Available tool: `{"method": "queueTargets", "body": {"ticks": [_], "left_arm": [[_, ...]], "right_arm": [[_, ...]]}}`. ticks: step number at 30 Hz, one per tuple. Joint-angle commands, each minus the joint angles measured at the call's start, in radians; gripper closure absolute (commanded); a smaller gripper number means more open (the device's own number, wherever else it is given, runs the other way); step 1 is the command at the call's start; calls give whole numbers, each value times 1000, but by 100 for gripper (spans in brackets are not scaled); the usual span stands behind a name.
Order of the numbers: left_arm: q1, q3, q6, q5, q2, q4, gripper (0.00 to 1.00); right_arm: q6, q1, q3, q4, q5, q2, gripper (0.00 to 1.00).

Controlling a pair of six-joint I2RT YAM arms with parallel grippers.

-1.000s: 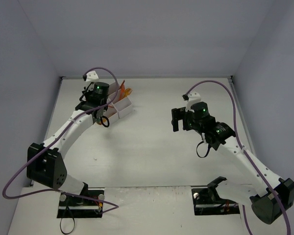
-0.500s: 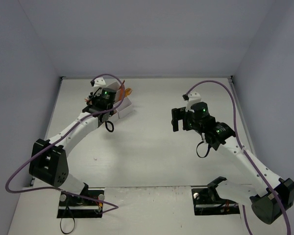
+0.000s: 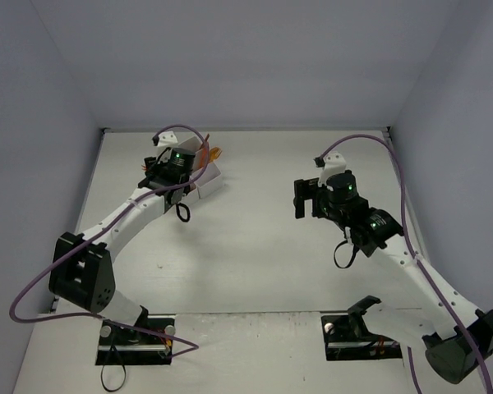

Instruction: Sort the eating utensils into containers

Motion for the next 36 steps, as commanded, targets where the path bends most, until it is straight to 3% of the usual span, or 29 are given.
{"method": "queueTargets", "body": {"ticks": [1,5,13,23,36], "left_arm": [[-1,76,80,25,-249,-7,40],[2,86,180,52,-415,-71,30],[8,114,317,67,-687,-281,12],[8,-4,266,39,-932,-460,9],[8,-37,188,11,-979,-551,9]], "right_arm": [[-13,-13,118,36,246,-104,0],[-88,-14,206,37,416,-155,0],[-235,-14,294,44,590,-183,0],[-282,-15,354,73,497,-144,0],[-258,-14,377,102,428,-102,0]]}}
